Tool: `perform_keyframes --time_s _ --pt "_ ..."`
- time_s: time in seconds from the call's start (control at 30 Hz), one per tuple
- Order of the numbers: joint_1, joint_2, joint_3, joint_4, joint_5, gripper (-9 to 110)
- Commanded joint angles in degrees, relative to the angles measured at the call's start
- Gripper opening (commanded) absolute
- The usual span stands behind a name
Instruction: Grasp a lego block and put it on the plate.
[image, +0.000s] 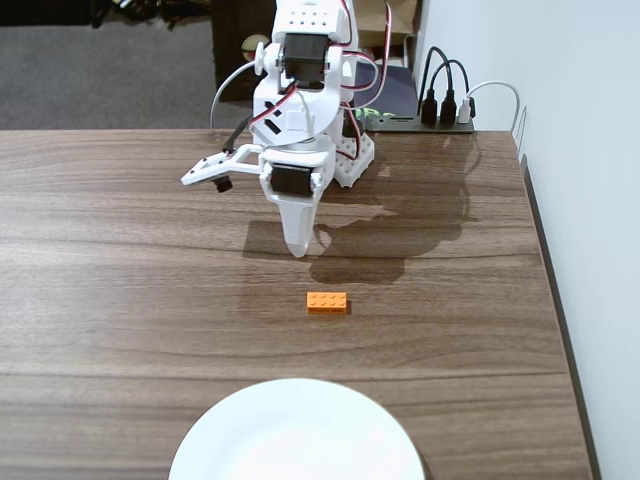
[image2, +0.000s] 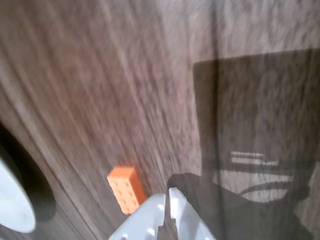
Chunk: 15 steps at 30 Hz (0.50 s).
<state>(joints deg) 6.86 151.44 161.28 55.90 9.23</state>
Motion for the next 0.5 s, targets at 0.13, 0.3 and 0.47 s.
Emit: perform_keyframes --time_s 0.13,0.3,0.47 --pt "-0.4 0.2 -2.3 -0.6 -0.8 1" --pt "0.5 -0.6 -2.9 -1.6 -0.5 1" --pt "0.1 -1.9 -5.3 -1.9 -0.4 1"
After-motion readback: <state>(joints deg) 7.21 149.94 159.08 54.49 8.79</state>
